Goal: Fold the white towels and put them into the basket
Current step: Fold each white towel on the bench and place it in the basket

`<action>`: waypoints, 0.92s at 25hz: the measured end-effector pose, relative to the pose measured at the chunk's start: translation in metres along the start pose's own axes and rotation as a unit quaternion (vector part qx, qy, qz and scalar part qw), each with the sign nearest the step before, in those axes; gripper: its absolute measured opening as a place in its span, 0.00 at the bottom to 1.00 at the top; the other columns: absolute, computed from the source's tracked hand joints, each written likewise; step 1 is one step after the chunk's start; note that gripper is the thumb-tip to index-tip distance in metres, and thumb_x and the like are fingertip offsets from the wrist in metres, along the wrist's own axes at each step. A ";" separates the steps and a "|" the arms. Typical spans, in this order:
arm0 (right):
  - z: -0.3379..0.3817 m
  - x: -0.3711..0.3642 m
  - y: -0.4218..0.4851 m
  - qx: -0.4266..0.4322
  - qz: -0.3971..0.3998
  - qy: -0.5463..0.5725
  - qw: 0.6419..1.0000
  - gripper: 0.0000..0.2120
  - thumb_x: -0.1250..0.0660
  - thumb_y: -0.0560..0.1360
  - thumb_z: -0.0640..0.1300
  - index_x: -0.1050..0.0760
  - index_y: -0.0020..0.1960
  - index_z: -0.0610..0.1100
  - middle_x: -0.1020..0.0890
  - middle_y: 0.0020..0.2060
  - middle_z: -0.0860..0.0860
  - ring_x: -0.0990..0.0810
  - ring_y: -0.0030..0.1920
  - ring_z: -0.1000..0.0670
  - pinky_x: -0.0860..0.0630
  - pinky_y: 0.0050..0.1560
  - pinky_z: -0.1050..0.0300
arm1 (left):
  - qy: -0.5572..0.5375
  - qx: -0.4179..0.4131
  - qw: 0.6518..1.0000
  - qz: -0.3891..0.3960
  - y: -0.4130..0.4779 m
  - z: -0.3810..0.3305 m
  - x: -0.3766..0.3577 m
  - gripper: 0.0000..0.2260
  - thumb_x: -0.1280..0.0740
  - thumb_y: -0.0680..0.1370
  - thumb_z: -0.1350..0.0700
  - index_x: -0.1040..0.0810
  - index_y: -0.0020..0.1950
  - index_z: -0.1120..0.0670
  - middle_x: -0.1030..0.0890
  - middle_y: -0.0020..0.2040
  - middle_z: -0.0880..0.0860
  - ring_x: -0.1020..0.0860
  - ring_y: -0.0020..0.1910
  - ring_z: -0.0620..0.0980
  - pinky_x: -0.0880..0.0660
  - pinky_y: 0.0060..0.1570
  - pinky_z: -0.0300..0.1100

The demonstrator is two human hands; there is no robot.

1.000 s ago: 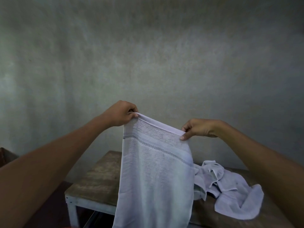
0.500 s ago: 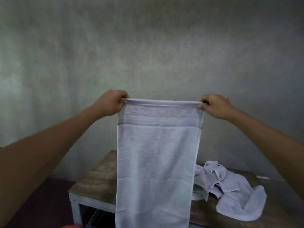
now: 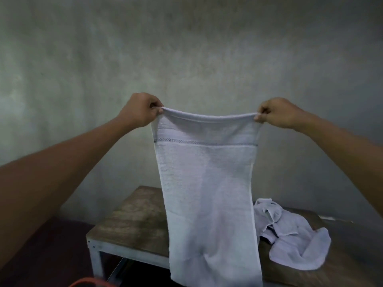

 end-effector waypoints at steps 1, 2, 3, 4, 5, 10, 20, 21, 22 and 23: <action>0.001 0.005 -0.001 -0.007 -0.016 0.037 0.999 0.07 0.31 0.75 0.45 0.23 0.42 0.41 0.23 0.34 0.43 0.26 0.38 0.45 0.34 0.38 0.56 | -0.053 0.029 0.998 0.035 -0.001 0.001 0.000 0.07 0.33 0.76 0.59 0.18 0.50 0.60 0.18 0.42 0.56 0.24 0.38 0.50 0.29 0.37 0.38; 0.001 0.009 -0.002 -0.018 -0.034 0.087 0.995 0.07 0.32 0.75 0.44 0.23 0.42 0.41 0.24 0.32 0.44 0.27 0.35 0.46 0.34 0.37 0.57 | -0.126 0.065 0.986 0.091 -0.003 0.003 0.000 0.07 0.33 0.77 0.59 0.19 0.50 0.61 0.20 0.38 0.55 0.26 0.34 0.48 0.30 0.33 0.36; -0.002 0.010 -0.001 -0.033 -0.035 0.132 0.990 0.07 0.33 0.76 0.43 0.24 0.41 0.41 0.25 0.31 0.45 0.28 0.33 0.48 0.34 0.36 0.57 | -0.194 0.106 0.963 0.151 -0.003 0.008 0.000 0.06 0.34 0.77 0.59 0.20 0.51 0.61 0.23 0.36 0.54 0.29 0.31 0.46 0.31 0.31 0.35; -0.005 0.008 0.001 -0.049 -0.006 0.157 0.986 0.08 0.33 0.76 0.43 0.25 0.40 0.40 0.26 0.30 0.45 0.29 0.32 0.48 0.34 0.36 0.56 | -0.231 0.137 0.942 0.203 -0.003 0.013 0.000 0.06 0.34 0.77 0.59 0.21 0.51 0.60 0.25 0.35 0.52 0.30 0.29 0.45 0.31 0.30 0.35; -0.007 0.003 0.004 -0.066 0.041 0.163 0.984 0.08 0.33 0.76 0.42 0.25 0.40 0.41 0.25 0.30 0.44 0.29 0.31 0.49 0.35 0.35 0.56 | -0.233 0.154 0.931 0.234 0.000 0.021 -0.001 0.05 0.34 0.77 0.59 0.21 0.50 0.58 0.26 0.33 0.51 0.32 0.27 0.44 0.32 0.28 0.35; -0.013 -0.052 0.040 -0.160 0.097 0.290 0.939 0.07 0.38 0.78 0.35 0.28 0.41 0.39 0.21 0.35 0.40 0.19 0.26 0.54 0.24 0.27 0.63 | -0.219 0.202 0.934 0.195 0.029 0.049 -0.043 0.04 0.34 0.77 0.61 0.20 0.45 0.59 0.23 0.22 0.50 0.26 0.20 0.41 0.29 0.20 0.32; -0.018 -0.125 0.134 -0.137 -0.043 0.384 0.912 0.08 0.38 0.78 0.35 0.28 0.40 0.41 0.21 0.41 0.43 0.18 0.41 0.50 0.18 0.45 0.61 | -0.216 0.155 0.962 -0.071 0.070 0.119 -0.110 0.06 0.32 0.75 0.61 0.17 0.49 0.61 0.17 0.40 0.62 0.17 0.42 0.61 0.20 0.49 0.54; -0.020 -0.138 0.129 -0.137 -0.034 0.376 0.916 0.08 0.38 0.78 0.35 0.28 0.40 0.42 0.22 0.41 0.44 0.18 0.41 0.51 0.19 0.45 0.61 | -0.200 0.151 0.966 -0.064 0.060 0.124 -0.123 0.07 0.33 0.75 0.61 0.17 0.49 0.61 0.17 0.43 0.62 0.17 0.44 0.60 0.20 0.50 0.54; -0.023 -0.154 0.119 -0.139 -0.017 0.361 0.922 0.08 0.38 0.78 0.35 0.28 0.40 0.42 0.22 0.40 0.45 0.19 0.42 0.51 0.19 0.45 0.61 | -0.181 0.148 0.971 -0.051 0.045 0.129 -0.137 0.07 0.33 0.75 0.60 0.17 0.49 0.60 0.17 0.44 0.61 0.18 0.45 0.59 0.21 0.51 0.52; -0.028 -0.172 0.107 -0.140 0.008 0.343 0.929 0.09 0.38 0.78 0.35 0.28 0.40 0.42 0.22 0.40 0.45 0.19 0.42 0.52 0.19 0.44 0.63 | -0.160 0.141 0.976 -0.032 0.028 0.132 -0.150 0.07 0.33 0.75 0.60 0.17 0.49 0.60 0.16 0.45 0.60 0.18 0.45 0.57 0.22 0.52 0.49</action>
Point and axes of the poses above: each hand's wrist, its own y-axis towards the middle knuckle, its own x-axis out of the back of the hand, z = x × y, the point moved 3 cm from there along y, towards the middle knuckle
